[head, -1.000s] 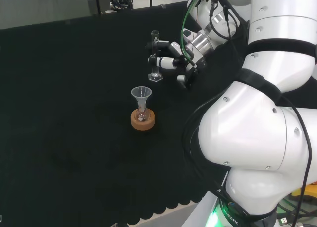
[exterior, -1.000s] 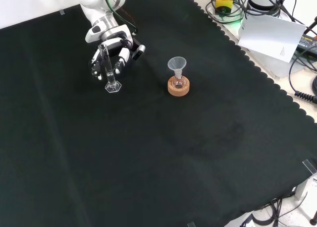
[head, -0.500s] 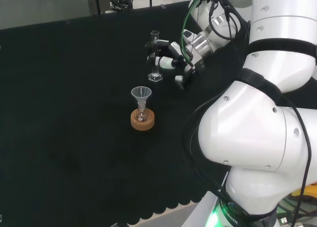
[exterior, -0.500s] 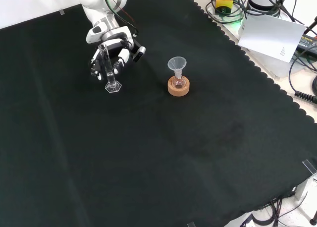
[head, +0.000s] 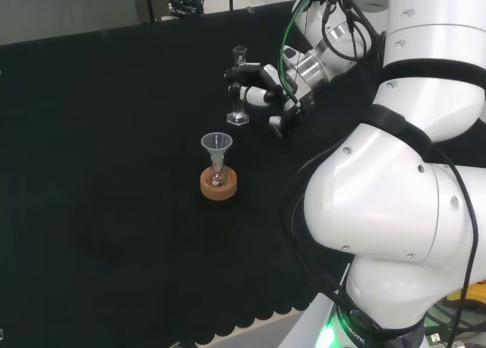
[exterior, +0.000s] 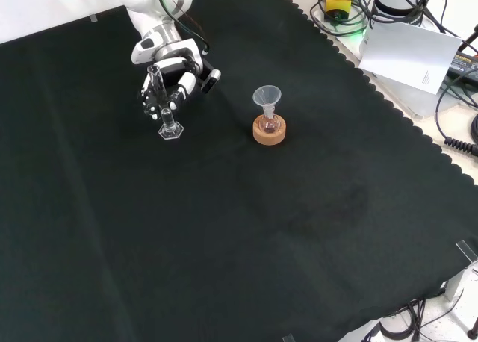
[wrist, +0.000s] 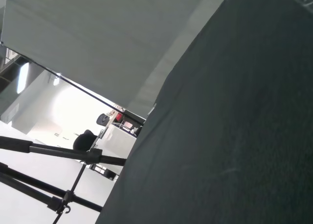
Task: Pick up the graduated cylinder.
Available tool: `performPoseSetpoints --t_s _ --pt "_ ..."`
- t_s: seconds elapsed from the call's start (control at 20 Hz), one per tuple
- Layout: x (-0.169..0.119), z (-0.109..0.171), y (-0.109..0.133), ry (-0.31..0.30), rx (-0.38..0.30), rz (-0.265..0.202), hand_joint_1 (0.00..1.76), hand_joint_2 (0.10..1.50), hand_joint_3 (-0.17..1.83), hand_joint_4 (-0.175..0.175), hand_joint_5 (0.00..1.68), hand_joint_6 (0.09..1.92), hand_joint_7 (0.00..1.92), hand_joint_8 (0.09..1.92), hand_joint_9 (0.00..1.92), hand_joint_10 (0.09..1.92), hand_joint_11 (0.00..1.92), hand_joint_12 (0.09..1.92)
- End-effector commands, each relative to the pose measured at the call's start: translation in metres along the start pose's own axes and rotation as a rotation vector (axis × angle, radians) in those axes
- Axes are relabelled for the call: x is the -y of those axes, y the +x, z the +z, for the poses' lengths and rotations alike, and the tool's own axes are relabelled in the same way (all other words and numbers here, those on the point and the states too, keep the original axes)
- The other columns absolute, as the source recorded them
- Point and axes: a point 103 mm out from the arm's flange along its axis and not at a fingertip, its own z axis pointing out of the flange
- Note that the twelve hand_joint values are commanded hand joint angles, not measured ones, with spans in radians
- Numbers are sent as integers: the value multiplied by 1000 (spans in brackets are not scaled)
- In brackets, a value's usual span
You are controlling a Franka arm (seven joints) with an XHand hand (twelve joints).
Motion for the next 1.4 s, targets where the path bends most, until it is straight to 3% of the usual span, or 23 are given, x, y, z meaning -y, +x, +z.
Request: performPoseSetpoints --t_s 0.05,0.2,0.7,1.05,1.4 --pt "0 -6 5 4 64 9 1201 1148 -15 -138 898 1053 957 890 1258 206 1149 852" --pt "0 -13 9 31 117 7 1243 1140 -1 -172 914 1082 948 1058 1293 192 1172 828" --pt "9 -48 42 103 288 -35 1257 1119 -3 -175 963 1023 989 1015 1333 169 1191 805" --pt "38 -65 74 152 389 -55 1258 1117 -3 -175 968 1015 995 1007 1341 164 1196 800" --pt "78 -73 101 205 461 -47 1259 1113 -3 -175 975 1005 1002 996 1348 158 1201 795"
